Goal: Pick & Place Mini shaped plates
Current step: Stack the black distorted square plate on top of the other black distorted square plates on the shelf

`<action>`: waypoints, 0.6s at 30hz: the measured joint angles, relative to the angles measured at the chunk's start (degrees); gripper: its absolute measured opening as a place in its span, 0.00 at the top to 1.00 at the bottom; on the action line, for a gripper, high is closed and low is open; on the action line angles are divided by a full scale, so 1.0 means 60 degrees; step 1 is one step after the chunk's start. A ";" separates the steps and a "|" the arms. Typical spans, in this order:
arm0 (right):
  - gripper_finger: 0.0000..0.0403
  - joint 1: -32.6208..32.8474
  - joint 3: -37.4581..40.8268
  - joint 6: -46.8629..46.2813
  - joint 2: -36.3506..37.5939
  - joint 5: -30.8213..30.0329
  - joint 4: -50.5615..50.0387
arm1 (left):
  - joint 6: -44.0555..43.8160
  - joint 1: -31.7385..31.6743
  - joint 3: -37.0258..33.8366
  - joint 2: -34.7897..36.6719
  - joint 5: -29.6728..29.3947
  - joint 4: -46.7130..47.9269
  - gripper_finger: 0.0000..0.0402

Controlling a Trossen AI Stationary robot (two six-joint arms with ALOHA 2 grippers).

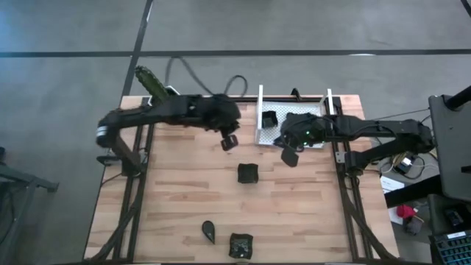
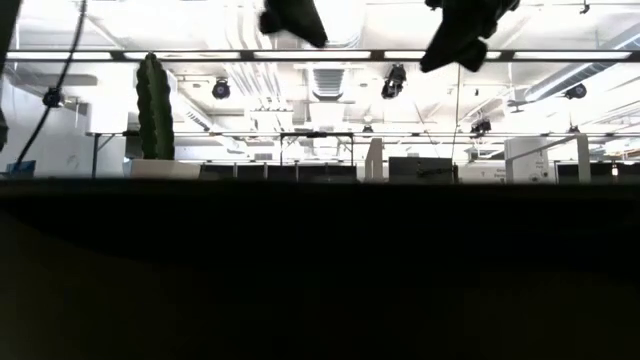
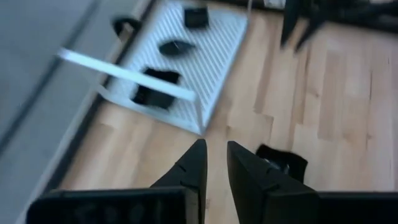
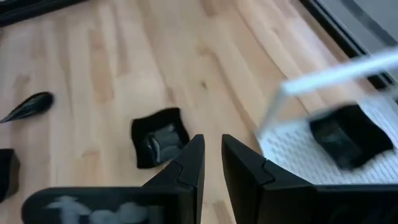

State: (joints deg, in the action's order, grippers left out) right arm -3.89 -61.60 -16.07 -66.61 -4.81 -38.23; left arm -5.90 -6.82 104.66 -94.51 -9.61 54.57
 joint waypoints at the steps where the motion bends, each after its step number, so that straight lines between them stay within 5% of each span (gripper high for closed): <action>1: 0.87 0.0036 0.0031 0.0169 -0.0137 0.0091 0.0224 | 0.0001 0.0116 -0.0010 0.0240 -0.0279 0.0009 0.86; 8: 0.87 0.0224 -0.0136 0.0698 -0.1449 0.0159 0.0541 | -0.0135 0.0997 -0.0540 0.1419 -0.1786 0.0007 0.86; 18: 0.82 0.0318 -0.0933 0.1412 -0.3141 0.0160 0.0757 | -0.1172 0.1663 -0.1602 0.2614 -0.2698 0.0011 0.86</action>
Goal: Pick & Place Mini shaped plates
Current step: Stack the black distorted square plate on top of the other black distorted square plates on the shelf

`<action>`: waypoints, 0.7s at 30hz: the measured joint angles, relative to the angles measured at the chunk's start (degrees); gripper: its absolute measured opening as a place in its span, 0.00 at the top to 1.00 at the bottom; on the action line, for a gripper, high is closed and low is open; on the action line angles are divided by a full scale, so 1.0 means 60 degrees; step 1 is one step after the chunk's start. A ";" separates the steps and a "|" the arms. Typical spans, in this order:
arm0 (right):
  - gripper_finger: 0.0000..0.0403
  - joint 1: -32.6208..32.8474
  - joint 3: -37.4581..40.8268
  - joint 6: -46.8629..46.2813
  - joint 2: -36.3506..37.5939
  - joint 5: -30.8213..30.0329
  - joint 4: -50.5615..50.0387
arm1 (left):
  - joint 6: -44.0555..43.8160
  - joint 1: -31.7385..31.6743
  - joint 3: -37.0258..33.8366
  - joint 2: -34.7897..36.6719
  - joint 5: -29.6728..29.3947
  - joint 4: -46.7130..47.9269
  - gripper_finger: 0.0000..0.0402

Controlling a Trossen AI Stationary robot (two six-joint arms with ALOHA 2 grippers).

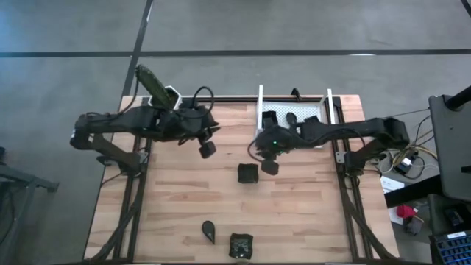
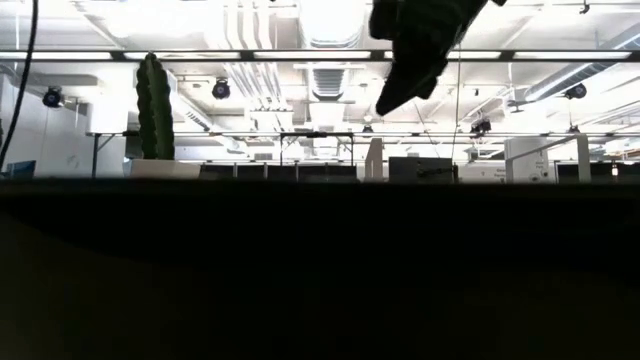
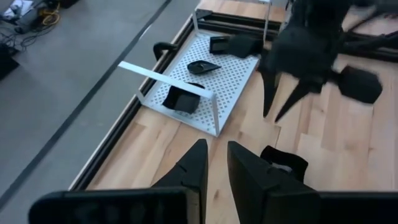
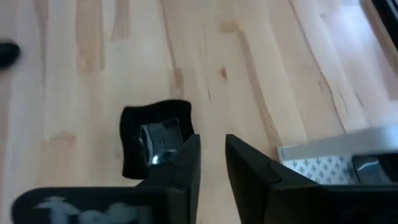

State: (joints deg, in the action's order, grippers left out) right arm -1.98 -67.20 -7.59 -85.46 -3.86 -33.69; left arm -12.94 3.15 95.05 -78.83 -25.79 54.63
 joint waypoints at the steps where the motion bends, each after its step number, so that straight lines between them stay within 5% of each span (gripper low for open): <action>1: 0.80 0.0001 -0.0062 0.0185 -0.0175 0.0006 -0.0023 | -0.0057 0.0026 -0.0056 0.0090 -0.0053 -0.0006 0.86; 10: 0.66 -0.0039 -0.0368 0.0798 -0.1680 0.1002 0.0011 | -0.0204 0.0121 -0.0315 0.0602 -0.0314 -0.0017 0.86; 21: 0.70 -0.0220 -0.0426 0.0881 -0.3417 0.1318 0.0191 | -0.0136 0.0121 -0.0424 0.0646 -0.0328 -0.0015 0.86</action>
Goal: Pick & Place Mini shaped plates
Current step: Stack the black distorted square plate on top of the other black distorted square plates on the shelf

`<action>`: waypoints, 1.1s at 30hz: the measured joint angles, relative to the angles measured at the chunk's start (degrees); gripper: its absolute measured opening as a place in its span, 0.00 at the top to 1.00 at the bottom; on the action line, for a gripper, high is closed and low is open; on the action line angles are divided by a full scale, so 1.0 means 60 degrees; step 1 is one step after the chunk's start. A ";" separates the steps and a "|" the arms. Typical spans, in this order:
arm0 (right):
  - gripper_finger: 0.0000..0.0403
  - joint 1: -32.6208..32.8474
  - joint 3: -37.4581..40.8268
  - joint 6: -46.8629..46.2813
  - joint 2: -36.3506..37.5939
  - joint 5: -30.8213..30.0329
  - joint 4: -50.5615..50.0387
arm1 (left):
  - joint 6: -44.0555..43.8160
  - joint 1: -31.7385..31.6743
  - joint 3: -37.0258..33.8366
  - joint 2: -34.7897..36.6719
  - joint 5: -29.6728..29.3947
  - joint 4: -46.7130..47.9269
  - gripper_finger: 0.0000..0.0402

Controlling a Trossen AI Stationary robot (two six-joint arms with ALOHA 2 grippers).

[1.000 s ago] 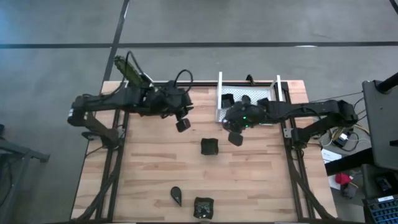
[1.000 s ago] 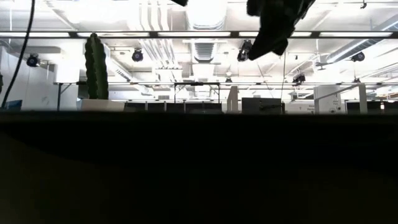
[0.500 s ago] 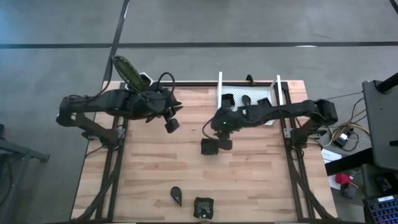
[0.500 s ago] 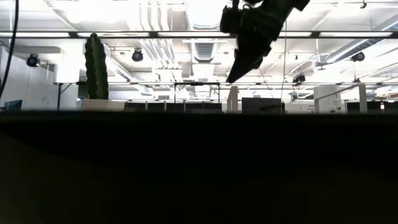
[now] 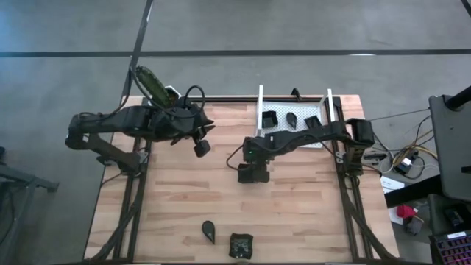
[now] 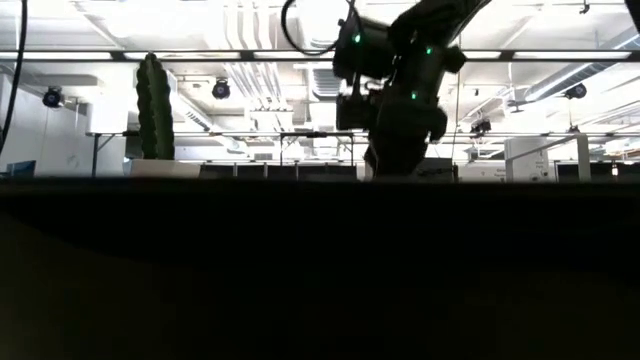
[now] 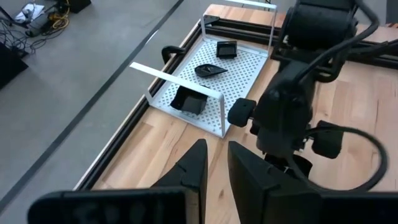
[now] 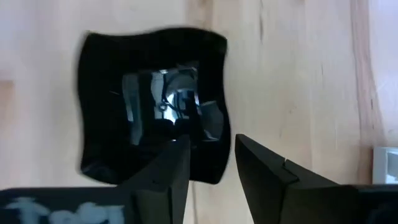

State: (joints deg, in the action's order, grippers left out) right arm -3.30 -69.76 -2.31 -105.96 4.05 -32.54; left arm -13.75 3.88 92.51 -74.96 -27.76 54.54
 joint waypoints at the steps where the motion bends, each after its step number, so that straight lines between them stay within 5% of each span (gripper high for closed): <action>1: 0.70 -0.0030 0.0000 0.0002 -0.0090 -0.0006 -0.0012 | 0.0003 0.0000 0.0000 0.0000 0.0001 0.0003 0.86; 20: 0.79 -0.0290 0.0095 0.0095 -0.0655 0.0614 0.0380 | -0.0016 0.0004 0.0000 0.0000 0.0003 -0.0006 0.86; 25: 0.93 -0.0290 0.0094 -0.0149 -0.0825 0.1159 0.0307 | -0.0019 0.0007 0.0000 0.0000 0.0006 -0.0006 0.86; 33: 0.98 -0.0264 0.0057 -0.0242 0.0440 0.1183 -0.0795 | -0.0010 0.0007 0.0000 0.0000 0.0006 -0.0006 0.86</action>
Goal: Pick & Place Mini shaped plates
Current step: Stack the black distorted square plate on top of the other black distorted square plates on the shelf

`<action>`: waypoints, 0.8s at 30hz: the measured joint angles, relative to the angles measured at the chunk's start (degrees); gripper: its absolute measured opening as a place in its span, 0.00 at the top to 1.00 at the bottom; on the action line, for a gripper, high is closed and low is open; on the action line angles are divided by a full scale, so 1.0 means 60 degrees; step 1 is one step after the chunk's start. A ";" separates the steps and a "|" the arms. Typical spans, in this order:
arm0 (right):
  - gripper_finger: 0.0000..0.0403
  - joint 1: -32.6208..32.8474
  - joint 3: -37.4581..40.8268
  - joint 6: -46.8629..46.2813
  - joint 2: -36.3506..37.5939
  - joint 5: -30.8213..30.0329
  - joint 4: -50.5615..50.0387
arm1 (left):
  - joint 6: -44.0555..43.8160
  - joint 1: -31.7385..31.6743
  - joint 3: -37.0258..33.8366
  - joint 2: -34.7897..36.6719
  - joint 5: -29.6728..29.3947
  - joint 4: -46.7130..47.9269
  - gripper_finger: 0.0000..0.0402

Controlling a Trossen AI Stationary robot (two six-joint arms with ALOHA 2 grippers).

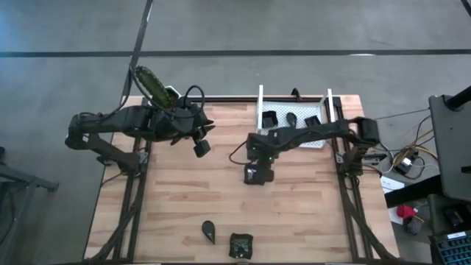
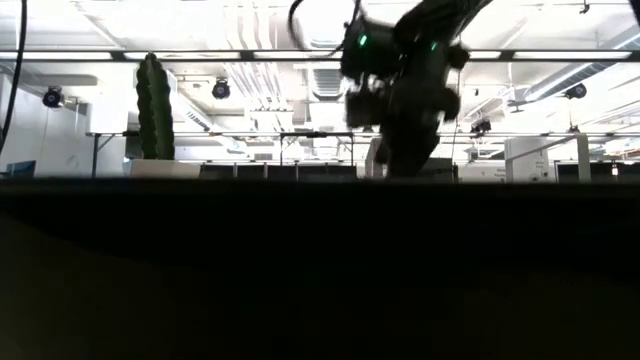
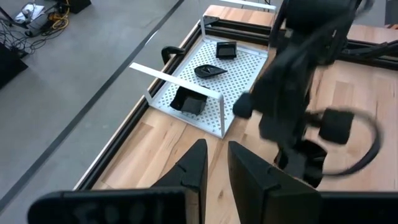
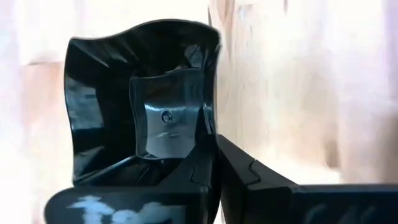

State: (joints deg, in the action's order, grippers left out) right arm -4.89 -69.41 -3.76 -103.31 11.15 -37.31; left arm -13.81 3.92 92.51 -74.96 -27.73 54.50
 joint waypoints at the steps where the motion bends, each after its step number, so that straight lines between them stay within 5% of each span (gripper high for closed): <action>1: 0.98 0.0000 -0.0002 -0.0042 0.0282 -0.0006 -0.0206 | 0.0002 0.0000 0.0000 0.0000 0.0000 0.0000 0.86; 6: 0.98 -0.0064 0.0001 -0.0414 0.1962 -0.0391 -0.1383 | 0.0006 -0.0001 0.0000 0.0000 0.0000 0.0000 0.86; 15: 0.98 -0.1129 0.0081 -0.2679 0.4762 -0.2790 -0.2947 | 0.0015 0.0000 0.0000 0.0000 0.0001 -0.0004 0.86; 24: 0.98 -0.3372 0.0639 -0.6549 0.5433 -0.3893 -0.2943 | 0.0016 -0.0004 0.0000 0.0000 0.0000 -0.0033 0.86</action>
State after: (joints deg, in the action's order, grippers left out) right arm -25.12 -65.58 -43.05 -70.72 -12.21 -54.97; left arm -13.72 3.90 92.51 -74.96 -27.73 54.30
